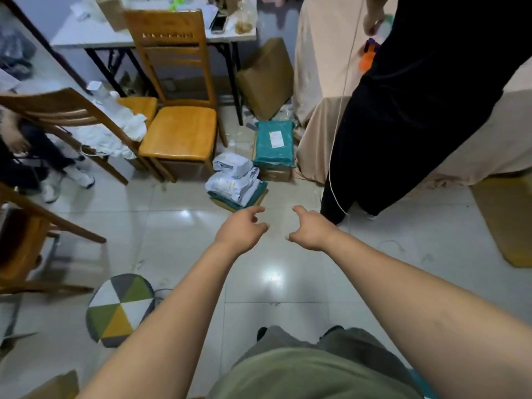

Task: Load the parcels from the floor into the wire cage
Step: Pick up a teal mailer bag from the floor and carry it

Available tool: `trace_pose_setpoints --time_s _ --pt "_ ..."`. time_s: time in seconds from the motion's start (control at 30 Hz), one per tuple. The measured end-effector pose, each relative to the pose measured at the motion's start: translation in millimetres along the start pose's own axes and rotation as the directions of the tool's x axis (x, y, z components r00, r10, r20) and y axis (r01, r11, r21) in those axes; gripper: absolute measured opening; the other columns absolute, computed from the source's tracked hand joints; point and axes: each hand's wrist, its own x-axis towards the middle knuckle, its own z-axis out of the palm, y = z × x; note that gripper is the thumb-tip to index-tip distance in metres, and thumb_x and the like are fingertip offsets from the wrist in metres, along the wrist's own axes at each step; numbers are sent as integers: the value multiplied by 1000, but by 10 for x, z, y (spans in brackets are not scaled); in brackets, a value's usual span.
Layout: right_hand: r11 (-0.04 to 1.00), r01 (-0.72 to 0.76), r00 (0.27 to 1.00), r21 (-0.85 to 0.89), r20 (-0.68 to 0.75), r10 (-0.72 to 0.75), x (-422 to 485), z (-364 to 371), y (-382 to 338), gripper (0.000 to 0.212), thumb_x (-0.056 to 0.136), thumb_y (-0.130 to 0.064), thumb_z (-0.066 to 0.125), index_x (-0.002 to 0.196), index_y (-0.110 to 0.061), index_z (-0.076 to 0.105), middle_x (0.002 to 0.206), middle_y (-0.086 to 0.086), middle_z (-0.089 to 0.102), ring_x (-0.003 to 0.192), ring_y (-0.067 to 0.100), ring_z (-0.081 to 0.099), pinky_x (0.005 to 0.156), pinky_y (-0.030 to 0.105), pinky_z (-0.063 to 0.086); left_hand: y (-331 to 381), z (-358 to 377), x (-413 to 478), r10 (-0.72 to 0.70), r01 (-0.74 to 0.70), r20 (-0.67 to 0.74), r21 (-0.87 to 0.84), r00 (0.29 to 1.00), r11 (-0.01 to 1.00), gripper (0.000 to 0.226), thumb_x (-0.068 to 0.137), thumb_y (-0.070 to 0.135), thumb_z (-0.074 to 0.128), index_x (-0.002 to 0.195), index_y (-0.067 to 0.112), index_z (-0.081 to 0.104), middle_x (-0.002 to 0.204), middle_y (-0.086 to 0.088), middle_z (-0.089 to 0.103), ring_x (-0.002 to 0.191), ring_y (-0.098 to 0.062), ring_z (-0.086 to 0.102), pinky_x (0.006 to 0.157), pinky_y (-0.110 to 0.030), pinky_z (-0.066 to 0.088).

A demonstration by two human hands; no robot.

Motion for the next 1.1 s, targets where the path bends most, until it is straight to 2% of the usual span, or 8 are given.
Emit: trace_pose_setpoints --time_s 0.23,0.37,0.6,0.7,0.8,0.87,1.1 --pt "992 115 993 -51 47 -113 620 -195 -317 80 87 -38 70 155 -23 30 143 17 49 128 34 53 100 40 50 -27 -181 423 -48 43 -81 -58 996 997 54 93 35 67 146 33 54 135 -1 65 121 -21 61 99 -33 50" --pt "979 173 985 -106 40 -170 1035 -431 -435 69 88 -36 68 149 -22 39 141 14 53 128 32 55 101 40 50 52 -299 786 -98 88 -137 -78 986 993 54 93 35 67 146 33 55 132 -1 67 119 -22 61 95 -32 47" --pt "958 210 976 -194 104 -192 1616 -816 -635 69 87 -38 62 150 -25 38 140 13 54 126 32 56 99 42 52 134 -557 1201 -183 165 -202 -103 962 981 54 93 40 66 146 37 54 136 2 64 120 -21 61 96 -35 51" --pt "952 240 968 -188 124 -220 1875 -927 -747 66 88 -36 60 149 -24 39 141 13 54 128 32 55 99 41 51 115 -676 1400 -197 172 -227 -122 954 977 56 95 35 64 149 37 49 138 0 62 121 -24 60 98 -38 52" --pt "953 242 967 -182 129 -221 2150 -1001 -850 62 88 -37 60 146 -24 41 138 12 57 124 33 57 95 40 52 86 -796 1662 -202 176 -221 -131 954 976 58 98 25 59 154 35 42 141 -4 60 124 -27 58 101 -40 51" --pt "956 236 967 -176 143 -213 2337 -1053 -936 62 89 -38 59 146 -23 42 139 13 57 126 33 55 97 41 51 26 -895 1884 -206 178 -208 -144 956 973 59 98 22 57 154 36 41 141 -4 60 123 -29 59 100 -41 52" --pt "985 158 986 -67 72 -153 3168 -1351 -1328 55 93 -33 56 146 -21 47 147 12 54 131 34 53 105 42 47 -234 -1430 2837 -146 134 -110 -107 983 985 57 100 25 57 154 35 42 141 -3 60 122 -26 59 99 -36 50"
